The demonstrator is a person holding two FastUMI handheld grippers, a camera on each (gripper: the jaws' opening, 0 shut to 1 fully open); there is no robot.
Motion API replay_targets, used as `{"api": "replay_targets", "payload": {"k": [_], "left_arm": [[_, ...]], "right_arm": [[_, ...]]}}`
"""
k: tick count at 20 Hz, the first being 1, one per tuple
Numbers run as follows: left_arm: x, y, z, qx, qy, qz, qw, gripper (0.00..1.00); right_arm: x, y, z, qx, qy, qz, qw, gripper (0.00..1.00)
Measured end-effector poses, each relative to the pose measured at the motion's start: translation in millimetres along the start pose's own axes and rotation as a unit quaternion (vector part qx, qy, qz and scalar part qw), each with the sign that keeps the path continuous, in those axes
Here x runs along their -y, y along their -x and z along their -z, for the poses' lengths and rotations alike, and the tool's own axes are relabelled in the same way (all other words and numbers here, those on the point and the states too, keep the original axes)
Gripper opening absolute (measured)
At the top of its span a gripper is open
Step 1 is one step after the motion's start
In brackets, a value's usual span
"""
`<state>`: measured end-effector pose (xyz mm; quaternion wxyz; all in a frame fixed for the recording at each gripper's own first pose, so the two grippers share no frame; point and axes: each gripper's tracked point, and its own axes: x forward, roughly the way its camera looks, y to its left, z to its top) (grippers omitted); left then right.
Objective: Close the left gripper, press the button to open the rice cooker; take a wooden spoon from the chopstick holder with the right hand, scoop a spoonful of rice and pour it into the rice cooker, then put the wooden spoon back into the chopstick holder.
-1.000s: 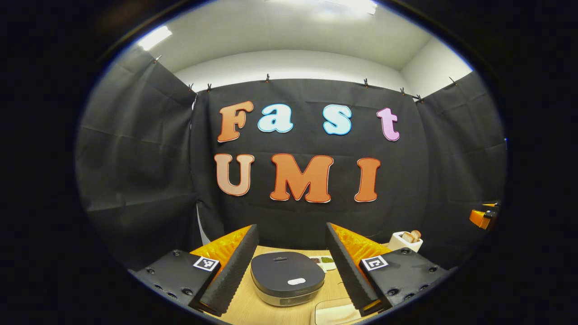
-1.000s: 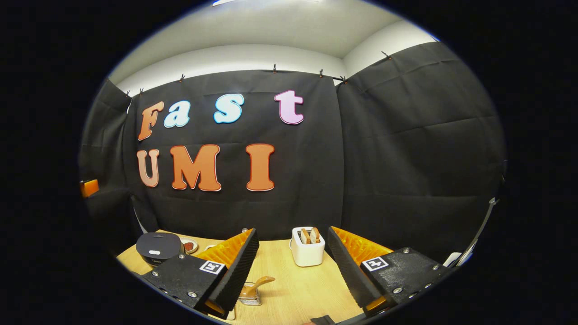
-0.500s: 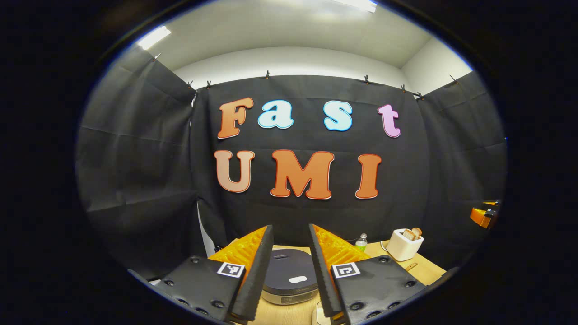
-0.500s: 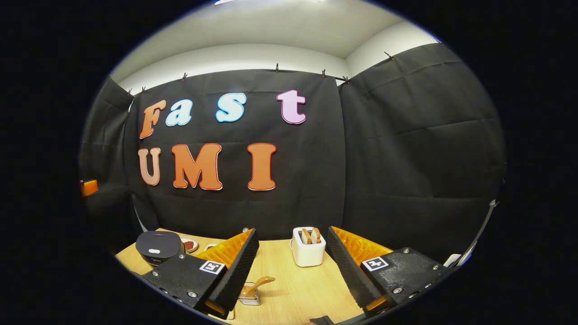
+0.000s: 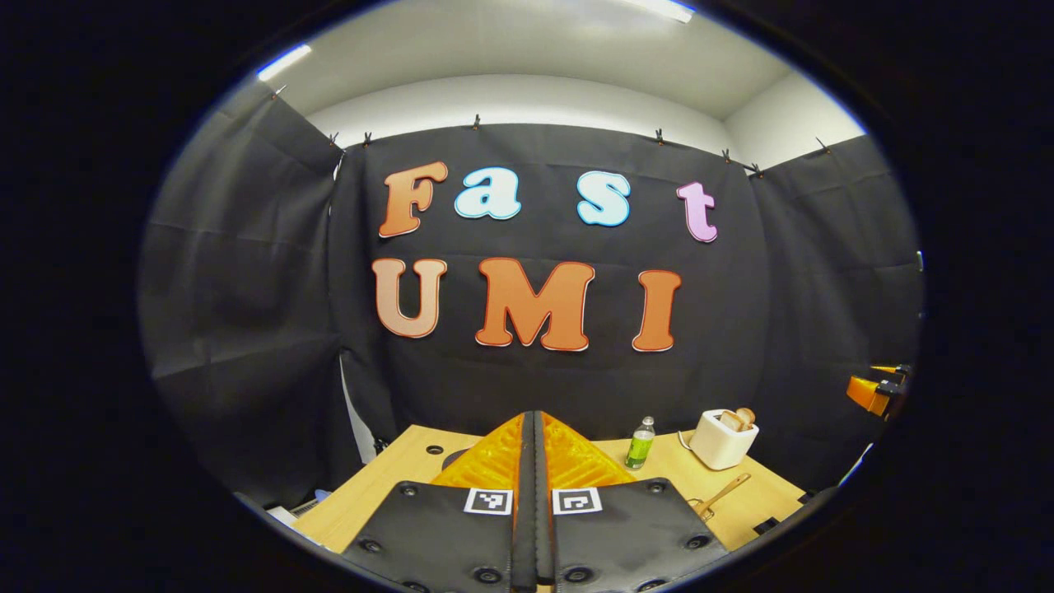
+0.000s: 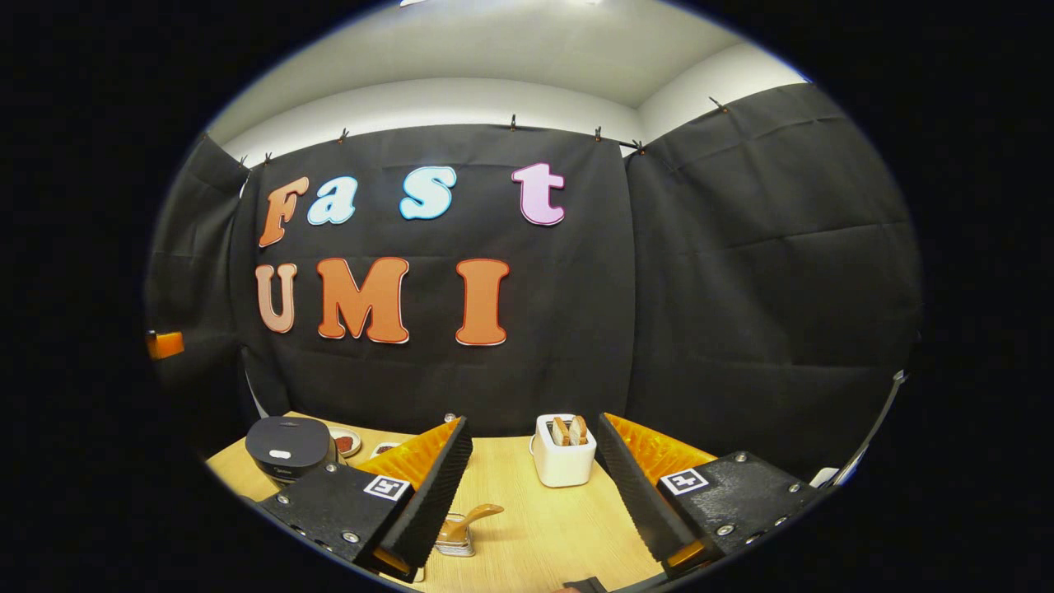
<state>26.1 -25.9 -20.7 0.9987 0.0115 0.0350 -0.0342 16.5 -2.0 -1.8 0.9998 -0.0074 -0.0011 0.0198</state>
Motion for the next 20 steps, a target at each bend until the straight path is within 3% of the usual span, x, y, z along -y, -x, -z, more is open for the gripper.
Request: {"api": "replay_targets", "payload": {"k": [1, 2, 3, 4, 13, 14, 15, 16, 20], "left_arm": [[0, -4, 6, -0.010, 0.003, -0.001, 1.000, 0.08], [1, -10, 12, -0.019, 0.009, 0.003, 1.000, 0.04], [4, -17, 18, -0.027, 0.014, 0.006, 1.000, 0.09], [4, -24, 24, -0.034, 0.015, 0.009, 0.999, 0.04], [18, -99, 100, -0.115, 0.026, 0.032, 0.993, 0.04], [19, -106, 110, -0.124, 0.025, 0.032, 0.991, 0.04], [18, -112, 123, -0.136, 0.021, 0.029, 0.990, 0.00], [17, -118, 136, -0.148, 0.017, 0.028, 0.988, 0.04], [15, -133, 187, -0.198, 0.009, 0.025, 0.980, 0.04]], "right_arm": [[0, -1, 0, -0.001, 0.001, 0.000, 1.000, 1.00], [-1, -2, 1, -0.002, 0.001, 0.000, 1.000, 0.95], [-1, -2, 2, -0.004, 0.002, 0.000, 1.000, 0.95], [-1, -2, 2, -0.006, 0.002, 0.000, 1.000, 0.95], [10, -2, 17, -0.025, 0.006, 0.017, 1.000, 0.95], [14, -1, 17, -0.027, 0.007, 0.022, 0.999, 1.00], [17, -1, 19, -0.029, 0.007, 0.026, 0.999, 1.00], [18, -1, 20, -0.031, 0.007, 0.030, 0.999, 1.00], [26, -1, 27, -0.041, 0.012, 0.044, 0.998, 1.00]]}}
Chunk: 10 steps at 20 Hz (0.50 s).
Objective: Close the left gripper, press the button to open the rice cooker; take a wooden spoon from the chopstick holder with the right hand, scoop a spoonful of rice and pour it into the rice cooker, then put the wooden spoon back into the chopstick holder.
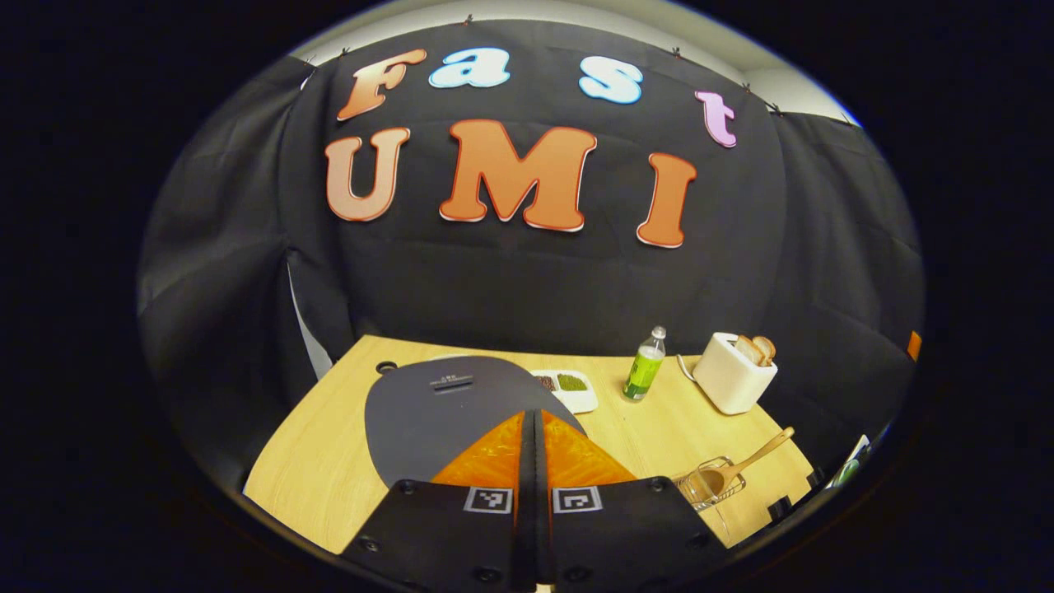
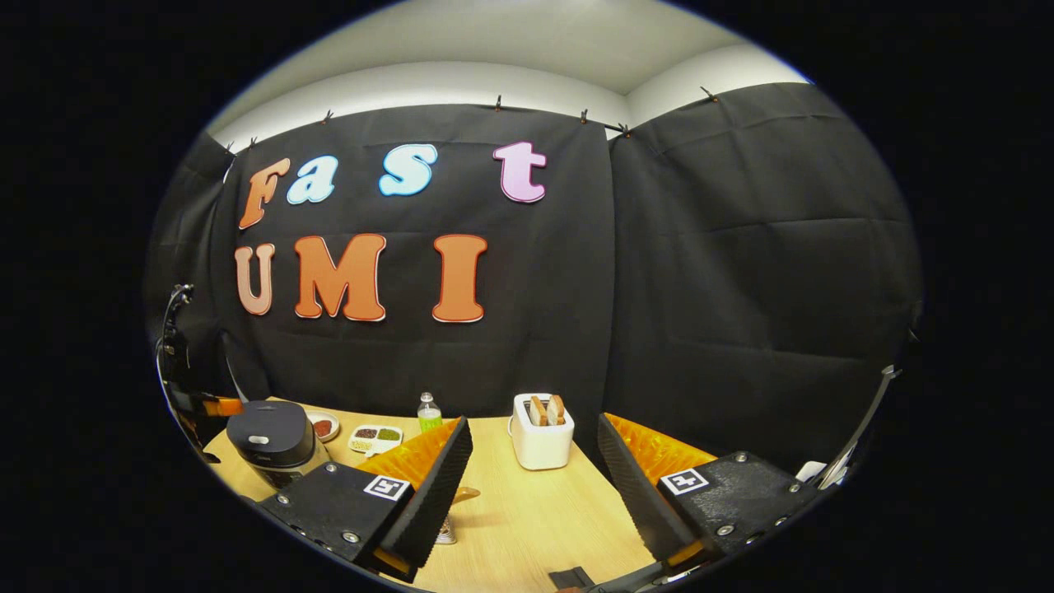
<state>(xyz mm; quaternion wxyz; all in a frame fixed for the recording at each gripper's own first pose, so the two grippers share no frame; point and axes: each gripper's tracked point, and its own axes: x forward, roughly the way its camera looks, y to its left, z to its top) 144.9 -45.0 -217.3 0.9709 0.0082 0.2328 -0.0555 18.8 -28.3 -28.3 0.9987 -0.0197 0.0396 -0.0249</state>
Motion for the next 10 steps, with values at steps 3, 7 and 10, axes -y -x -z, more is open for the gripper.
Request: {"api": "replay_targets", "payload": {"k": [3, 7, 10], "left_arm": [[-1, -21, 26, -0.032, -0.009, -0.002, 0.999, 0.04], [-8, -36, 54, -0.065, -0.001, -0.005, 0.998, 0.04], [-10, -36, 55, -0.066, 0.004, -0.011, 0.998, 0.04]], "right_arm": [[4, 0, 2, -0.003, -0.001, 0.008, 1.000, 0.95], [6, -1, 8, -0.012, 0.002, 0.014, 1.000, 0.95], [6, -2, 12, -0.018, 0.002, 0.017, 1.000, 0.95]]}}
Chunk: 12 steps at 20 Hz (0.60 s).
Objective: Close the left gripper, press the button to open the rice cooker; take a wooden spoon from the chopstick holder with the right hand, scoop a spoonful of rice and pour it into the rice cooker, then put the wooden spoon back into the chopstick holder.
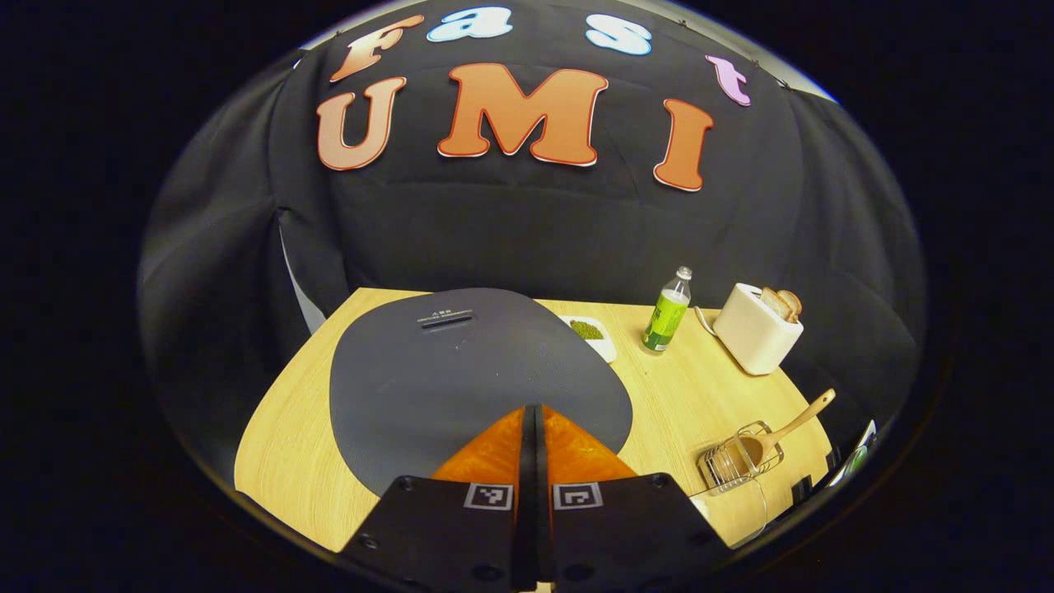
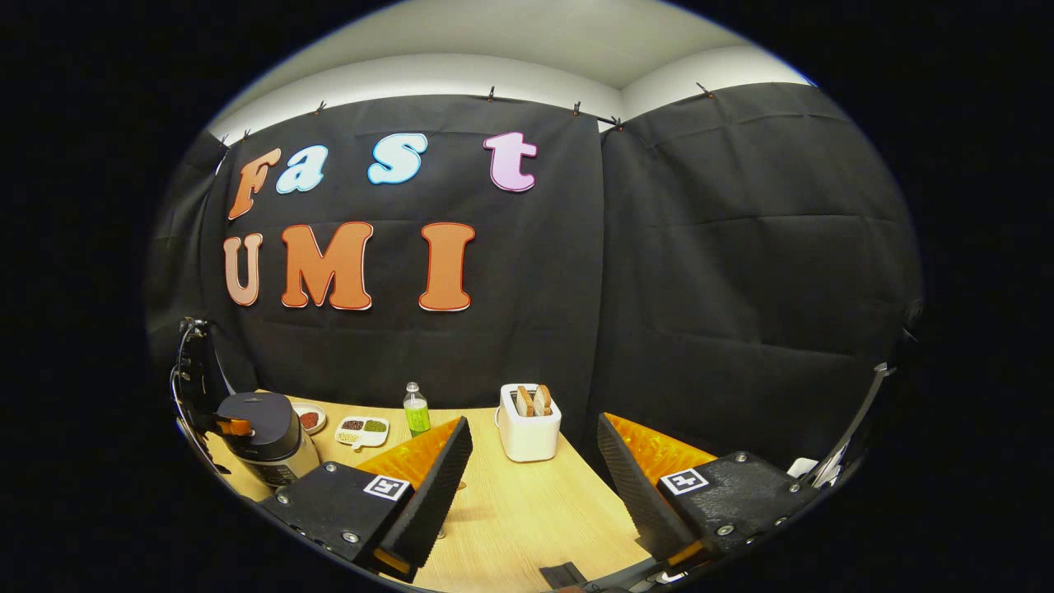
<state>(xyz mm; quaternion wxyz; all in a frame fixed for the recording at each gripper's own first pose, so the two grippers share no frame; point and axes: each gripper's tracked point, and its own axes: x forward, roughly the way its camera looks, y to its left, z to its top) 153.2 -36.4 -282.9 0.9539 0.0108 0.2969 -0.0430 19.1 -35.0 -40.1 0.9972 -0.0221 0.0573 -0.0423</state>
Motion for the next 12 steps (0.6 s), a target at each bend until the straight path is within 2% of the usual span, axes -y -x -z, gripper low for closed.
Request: {"api": "replay_targets", "payload": {"k": [4, 8, 11, 12], "left_arm": [[3, 5, 7, 0.002, -0.007, -0.005, 1.000, 0.04], [2, 3, 10, 0.000, 0.014, 0.004, 1.000, 0.05], [6, 3, 19, -0.024, -0.011, 0.005, 1.000, 0.05], [5, 4, 17, -0.014, -0.024, 0.000, 1.000, 0.05]], "right_arm": [[-6, -5, 5, -0.006, -0.004, -0.004, 1.000, 0.95], [-7, -9, 8, -0.010, -0.001, -0.005, 1.000, 0.95], [-9, -8, 12, -0.016, -0.008, -0.009, 1.000, 0.95], [-9, -7, 11, -0.015, -0.012, -0.011, 1.000, 0.95]]}}
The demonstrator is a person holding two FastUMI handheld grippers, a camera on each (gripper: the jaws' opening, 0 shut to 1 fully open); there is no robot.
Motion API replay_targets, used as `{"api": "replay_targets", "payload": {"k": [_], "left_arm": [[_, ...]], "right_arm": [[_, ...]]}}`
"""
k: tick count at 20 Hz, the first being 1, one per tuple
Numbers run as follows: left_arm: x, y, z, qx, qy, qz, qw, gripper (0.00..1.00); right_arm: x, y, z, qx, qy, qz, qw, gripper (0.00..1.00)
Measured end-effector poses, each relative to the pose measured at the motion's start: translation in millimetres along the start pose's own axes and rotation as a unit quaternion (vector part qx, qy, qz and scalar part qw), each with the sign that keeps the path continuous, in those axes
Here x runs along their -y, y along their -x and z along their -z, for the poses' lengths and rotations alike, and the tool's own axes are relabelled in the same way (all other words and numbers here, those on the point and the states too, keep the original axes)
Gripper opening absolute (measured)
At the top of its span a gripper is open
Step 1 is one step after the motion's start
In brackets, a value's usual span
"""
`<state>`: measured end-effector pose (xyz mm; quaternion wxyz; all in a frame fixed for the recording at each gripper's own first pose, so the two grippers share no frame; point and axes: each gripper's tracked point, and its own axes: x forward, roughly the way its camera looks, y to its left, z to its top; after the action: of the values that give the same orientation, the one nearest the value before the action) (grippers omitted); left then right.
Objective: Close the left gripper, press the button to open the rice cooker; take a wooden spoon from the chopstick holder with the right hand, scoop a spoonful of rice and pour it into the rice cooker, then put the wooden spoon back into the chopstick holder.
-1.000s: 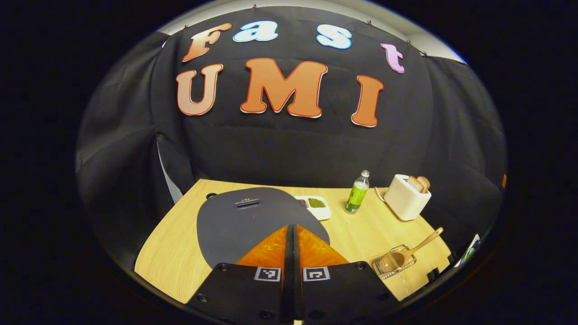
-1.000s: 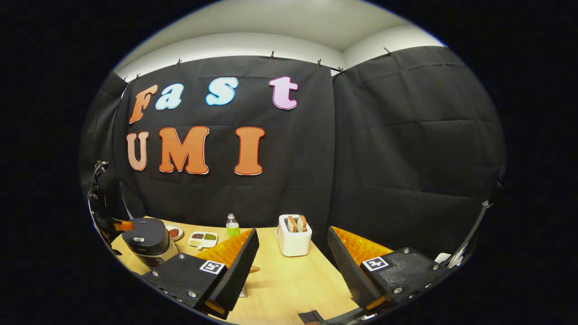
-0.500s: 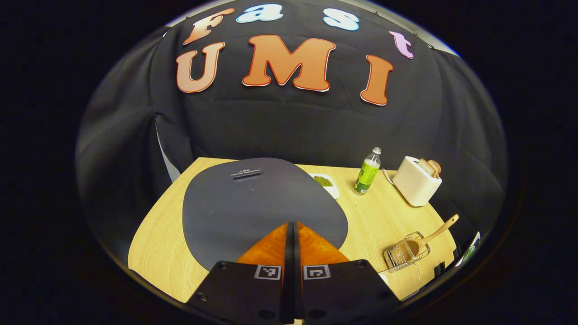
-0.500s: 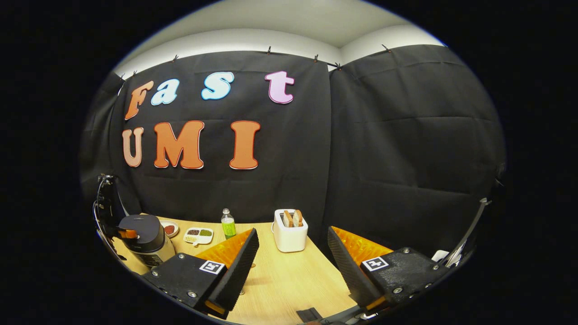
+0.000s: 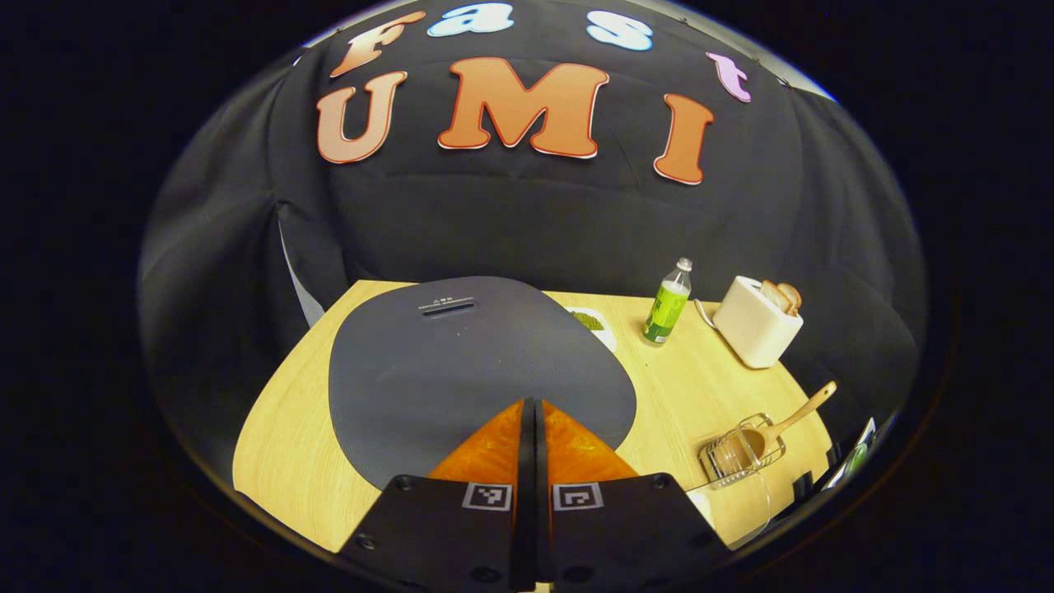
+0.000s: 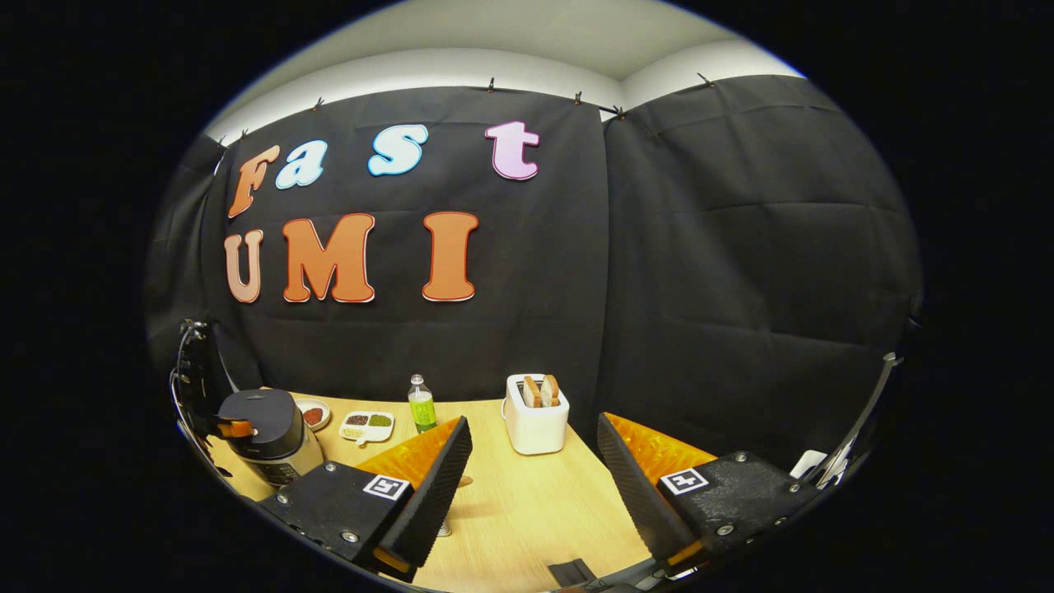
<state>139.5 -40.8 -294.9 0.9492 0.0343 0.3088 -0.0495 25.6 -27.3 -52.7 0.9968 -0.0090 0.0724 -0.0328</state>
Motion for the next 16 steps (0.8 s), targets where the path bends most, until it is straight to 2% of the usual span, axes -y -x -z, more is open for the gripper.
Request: {"api": "replay_targets", "payload": {"k": [3, 4, 5, 6, 7, 9, 10, 12, 13, 16], "left_arm": [[0, 0, -4, 0.014, -0.002, -0.013, 1.000, 0.05], [1, 1, -5, 0.018, -0.007, -0.012, 1.000, 0.10], [1, 2, -7, 0.016, -0.015, -0.011, 1.000, 0.00], [1, 6, -10, 0.018, -0.020, -0.017, 1.000, 0.04], [-2, 11, -10, 0.012, -0.025, -0.025, 0.999, 0.04], [-5, 32, -38, 0.058, -0.031, -0.040, 0.997, 0.05], [-8, 46, -56, 0.081, -0.032, -0.048, 0.995, 0.00], [-13, 76, -92, 0.123, -0.028, -0.061, 0.990, 0.00], [-12, 91, -106, 0.140, -0.023, -0.060, 0.988, 0.04], [-11, 134, -140, 0.189, -0.013, -0.059, 0.980, 0.04]], "right_arm": [[-1, 3, 1, 0.000, -0.005, -0.007, 1.000, 0.95], [-1, 5, 0, 0.001, -0.005, -0.008, 1.000, 0.95], [0, 8, -1, 0.004, -0.006, -0.009, 1.000, 0.95], [2, 9, -2, 0.006, -0.008, -0.010, 1.000, 0.95], [3, 11, -2, 0.007, -0.010, -0.012, 1.000, 0.95], [5, 13, -2, 0.010, -0.016, -0.014, 1.000, 0.95], [7, 14, -2, 0.010, -0.019, -0.014, 1.000, 0.95], [9, 13, 2, 0.009, -0.025, -0.017, 0.999, 0.95], [10, 12, 2, 0.009, -0.029, -0.019, 0.999, 0.95], [4, 7, 6, 0.010, -0.035, -0.032, 0.999, 0.95]]}}
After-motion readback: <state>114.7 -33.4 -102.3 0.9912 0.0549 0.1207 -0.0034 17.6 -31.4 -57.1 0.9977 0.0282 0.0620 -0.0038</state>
